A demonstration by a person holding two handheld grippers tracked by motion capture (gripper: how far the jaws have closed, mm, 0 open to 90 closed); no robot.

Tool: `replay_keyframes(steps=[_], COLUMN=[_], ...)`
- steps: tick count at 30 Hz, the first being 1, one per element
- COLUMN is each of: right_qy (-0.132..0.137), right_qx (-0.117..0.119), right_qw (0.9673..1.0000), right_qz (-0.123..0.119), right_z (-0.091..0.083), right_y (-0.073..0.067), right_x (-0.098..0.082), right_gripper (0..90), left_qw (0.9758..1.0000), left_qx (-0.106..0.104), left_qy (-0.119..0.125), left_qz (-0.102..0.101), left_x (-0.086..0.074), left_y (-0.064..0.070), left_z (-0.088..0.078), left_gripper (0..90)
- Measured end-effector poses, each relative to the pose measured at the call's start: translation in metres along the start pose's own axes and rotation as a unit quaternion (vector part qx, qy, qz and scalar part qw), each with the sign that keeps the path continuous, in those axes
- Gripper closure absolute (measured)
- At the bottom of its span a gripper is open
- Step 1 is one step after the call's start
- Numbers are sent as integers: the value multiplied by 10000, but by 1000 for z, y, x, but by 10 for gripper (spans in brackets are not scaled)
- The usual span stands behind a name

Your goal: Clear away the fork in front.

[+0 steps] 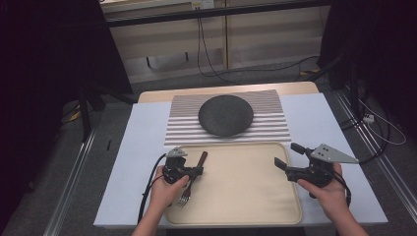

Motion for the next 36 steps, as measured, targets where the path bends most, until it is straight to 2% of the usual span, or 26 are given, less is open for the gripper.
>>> replay_keyframes(steps=[3,9,15,22,25,27,28,33,36], right_qy=[7,6,-43,-44,-32,-4,-6,-49,-76], right_qx=[-21,-65,-62,-64,-75,-88,-107,-103,-77], right_qw=[10000,10000,10000,10000,10000,10000,9999,9999,9999], right_qz=[-19,0,-17,2,11,26,18,47,15], right_z=[-2,-4,-4,-3,-4,-5,-5,-2,-2], right_y=[0,1,1,1,1,2,3,3,1], right_x=[0,-1,-3,-3,-3,-2,-2,-4,-4], right_gripper=[175,175,175,175,175,175,175,175,175], left_qw=[10000,9999,9997,9994,9995,9993,9993,9996,9993], left_qx=[46,117,188,260,207,32,22,153,236], left_qy=[-33,13,-22,59,71,203,207,-91,-133], left_qz=[36,-104,-121,-209,-234,-298,-311,-236,-258], left_x=[-1,1,-1,-1,0,3,4,3,2], left_y=[-1,-5,-9,-15,-15,-12,-11,-10,-12], left_z=[-1,-1,-6,-10,-11,-10,-9,3,2], left_gripper=[900,900,900,900,900,900,900,900,900])
Point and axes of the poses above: each handheld gripper's, and its own axes: z roughly forward along the jaws, x roughly out of its top, y roughly to its right, the point moved 6 cm from there along z, roughly forward along the jaws, and after that the axes turned 14 degrees about x, right-handed, at the moved point
